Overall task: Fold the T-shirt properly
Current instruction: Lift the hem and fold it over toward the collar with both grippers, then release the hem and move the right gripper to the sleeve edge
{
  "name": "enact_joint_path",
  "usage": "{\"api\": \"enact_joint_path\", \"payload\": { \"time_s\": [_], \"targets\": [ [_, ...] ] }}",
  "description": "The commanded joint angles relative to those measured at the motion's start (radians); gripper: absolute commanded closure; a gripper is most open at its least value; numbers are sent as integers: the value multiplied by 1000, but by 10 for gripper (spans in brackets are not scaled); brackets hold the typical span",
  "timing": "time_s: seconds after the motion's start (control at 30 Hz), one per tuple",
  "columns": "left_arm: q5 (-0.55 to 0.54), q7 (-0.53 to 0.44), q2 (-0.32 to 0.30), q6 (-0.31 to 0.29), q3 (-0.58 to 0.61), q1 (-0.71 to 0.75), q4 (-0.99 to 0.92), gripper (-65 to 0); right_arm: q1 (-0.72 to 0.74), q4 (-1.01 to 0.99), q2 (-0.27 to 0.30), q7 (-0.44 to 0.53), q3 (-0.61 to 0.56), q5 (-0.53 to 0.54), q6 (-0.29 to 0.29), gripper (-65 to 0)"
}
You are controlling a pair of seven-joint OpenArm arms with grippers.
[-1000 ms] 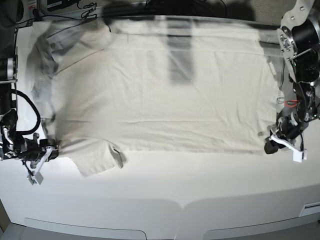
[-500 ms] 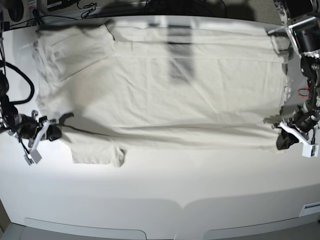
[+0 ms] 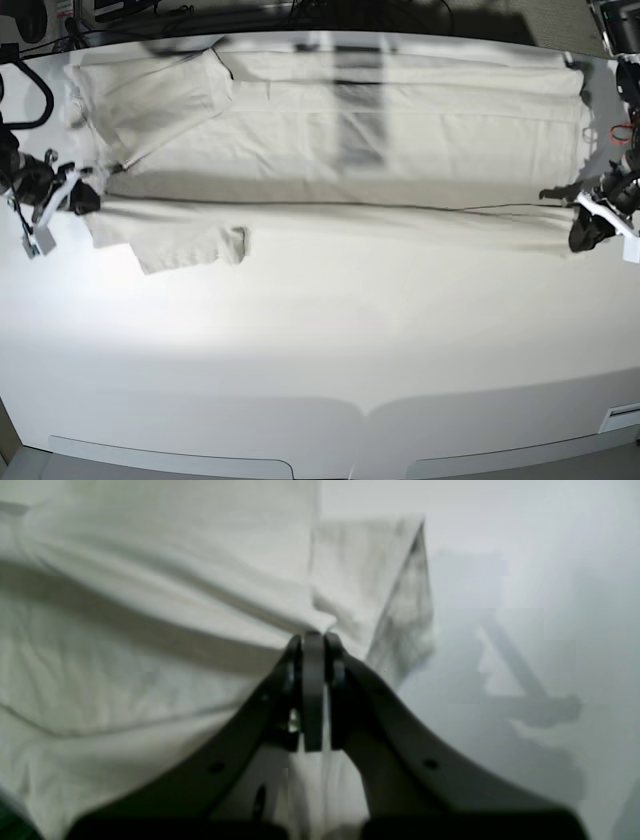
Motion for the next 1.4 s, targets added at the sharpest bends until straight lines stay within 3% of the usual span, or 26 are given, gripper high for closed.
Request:
{"api": "enact_joint_path", "payload": {
  "time_s": [0.0,0.33,0.57,0.87,1.0,1.1,1.2,1.37],
  "targets": [
    [-29,-24,-30,2,-7,-1,20,0,-10,22,23,22,35,3,-3,0],
    [-169,11,-96,2,-7,84,28,0,-193,84,-21,24,237,1,-3,0],
    [-200,20,-121,1,-7,181,114,0,-246,104,-35,36,268,1,-1,0],
    [-199,0,-110,0,-7,184,132,0,-238,137,-54,28,268,2,21,0],
    [-200,-10,-110,1,-7,184,132,0,-238,178,-51,28,267,1,26,-185],
    [-199,-26,-106,0,-7,184,132,0,-238,223,-50,29,262,-13,26,-212],
    [-185,-50,-82,-3,-7,183,132,0,-238,277,-48,76,224,-159,26,-212],
    [-69,-110,-26,-3,-7,178,132,0,-206,336,-49,196,82,-559,24,-213]
  ]
}}
